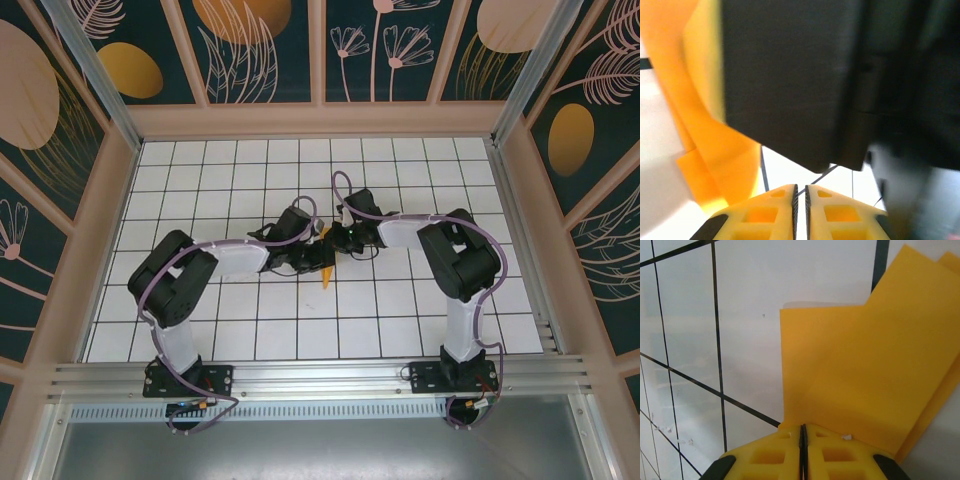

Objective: Fold a paper plane with a square sheet of paper (fold left side to right side)
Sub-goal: Fold the wing for the fifth time at the center of the table.

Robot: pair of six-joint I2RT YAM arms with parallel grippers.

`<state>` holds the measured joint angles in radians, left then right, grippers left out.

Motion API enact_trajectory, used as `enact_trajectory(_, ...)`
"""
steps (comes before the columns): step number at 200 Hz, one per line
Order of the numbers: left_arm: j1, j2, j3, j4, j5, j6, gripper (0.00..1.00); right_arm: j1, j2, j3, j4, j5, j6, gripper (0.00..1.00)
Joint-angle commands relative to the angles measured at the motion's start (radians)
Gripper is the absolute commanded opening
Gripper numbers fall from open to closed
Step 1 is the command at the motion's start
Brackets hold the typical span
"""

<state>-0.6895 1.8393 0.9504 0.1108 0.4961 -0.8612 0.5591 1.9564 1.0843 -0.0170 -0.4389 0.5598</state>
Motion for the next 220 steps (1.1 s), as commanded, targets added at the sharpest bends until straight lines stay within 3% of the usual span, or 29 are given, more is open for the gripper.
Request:
enact_trajectory(1,0.003,0.03,0.016,-0.016,-0.004,0.029,0.16,-0.006,0.021,-0.011,-0.012,0.029,0.003,0.13)
enact_trajectory(108,-0.032,0.074,-0.027,-0.118,-0.016,0.097,0.16,-0.006,0.037,0.002,-0.025,0.036,0.002,0.13)
enact_trajectory(220,-0.035,-0.086,-0.118,-0.142,-0.063,0.093,0.17,-0.005,0.052,0.014,-0.035,0.029,0.0,0.13)
